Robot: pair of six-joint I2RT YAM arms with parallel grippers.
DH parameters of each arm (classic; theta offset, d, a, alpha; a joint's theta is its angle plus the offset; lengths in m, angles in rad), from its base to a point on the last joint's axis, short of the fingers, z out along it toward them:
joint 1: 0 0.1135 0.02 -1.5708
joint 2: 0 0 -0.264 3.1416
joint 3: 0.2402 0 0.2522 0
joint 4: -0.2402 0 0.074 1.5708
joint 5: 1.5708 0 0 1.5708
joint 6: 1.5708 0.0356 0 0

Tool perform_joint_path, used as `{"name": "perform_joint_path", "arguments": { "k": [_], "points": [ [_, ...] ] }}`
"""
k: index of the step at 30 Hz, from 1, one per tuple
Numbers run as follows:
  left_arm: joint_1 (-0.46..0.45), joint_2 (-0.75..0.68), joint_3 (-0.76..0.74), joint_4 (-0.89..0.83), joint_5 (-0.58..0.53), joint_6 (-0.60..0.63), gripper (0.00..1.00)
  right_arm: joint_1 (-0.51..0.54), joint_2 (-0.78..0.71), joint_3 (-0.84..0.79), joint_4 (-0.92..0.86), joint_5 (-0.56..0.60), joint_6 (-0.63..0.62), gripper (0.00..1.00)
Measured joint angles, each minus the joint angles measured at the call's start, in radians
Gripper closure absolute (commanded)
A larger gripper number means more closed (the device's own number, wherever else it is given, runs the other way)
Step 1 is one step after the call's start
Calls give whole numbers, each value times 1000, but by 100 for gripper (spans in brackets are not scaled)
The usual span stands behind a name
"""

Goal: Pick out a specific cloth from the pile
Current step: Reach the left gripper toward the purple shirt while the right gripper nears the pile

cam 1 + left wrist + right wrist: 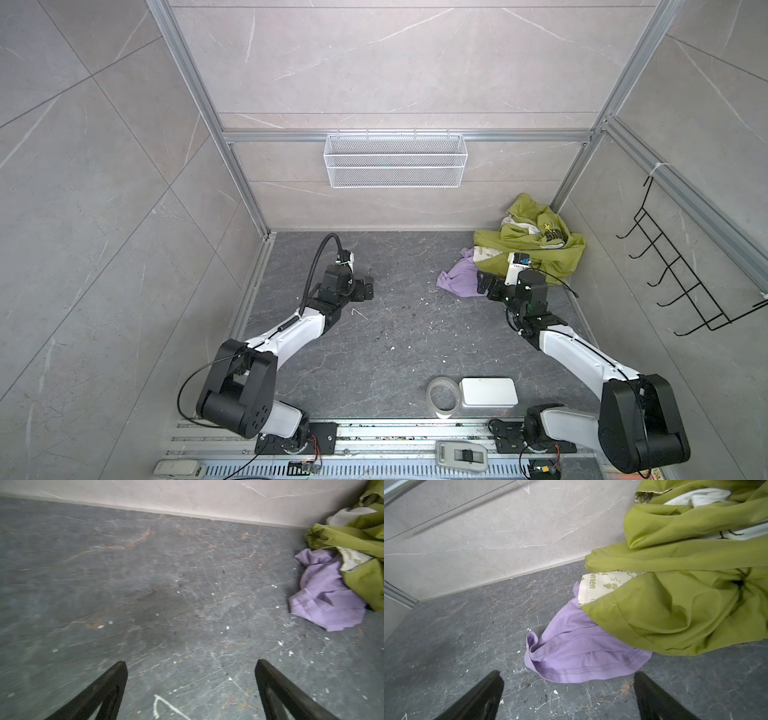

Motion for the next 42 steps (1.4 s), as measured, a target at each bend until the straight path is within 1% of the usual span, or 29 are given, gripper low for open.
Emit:
{"name": "perform_joint_path", "arguments": {
  "k": [5, 9, 13, 18, 21, 28, 32, 36, 42],
  "points": [
    [-29, 128, 92, -1, 78, -40, 4, 0, 55, 6, 21, -10, 22, 0],
    [-47, 222, 208, -24, 143, -61, 4, 0, 99, 11, 72, -10, 32, 0],
    [-64, 301, 322, -30, 210, -88, 6, 0, 154, 60, 98, -16, 46, 0],
    [-90, 390, 428, -34, 282, -124, 9, 0, 175, 105, 113, -22, 50, 0],
    [-114, 442, 483, -39, 312, -154, 10, 0, 175, 118, 114, -22, 50, 0],
    [-169, 558, 612, -43, 370, -233, 11, 0, 175, 119, 113, -21, 53, 0],
    [-192, 608, 652, -29, 398, -290, 11, 0, 175, 119, 113, -14, 65, 0],
    [-211, 660, 690, -15, 417, -334, 14, 0, 171, 119, 113, 2, 84, 0],
    [-222, 737, 749, 13, 443, -398, 16, 0, 164, 119, 113, 5, 106, 0]
  ]
}}
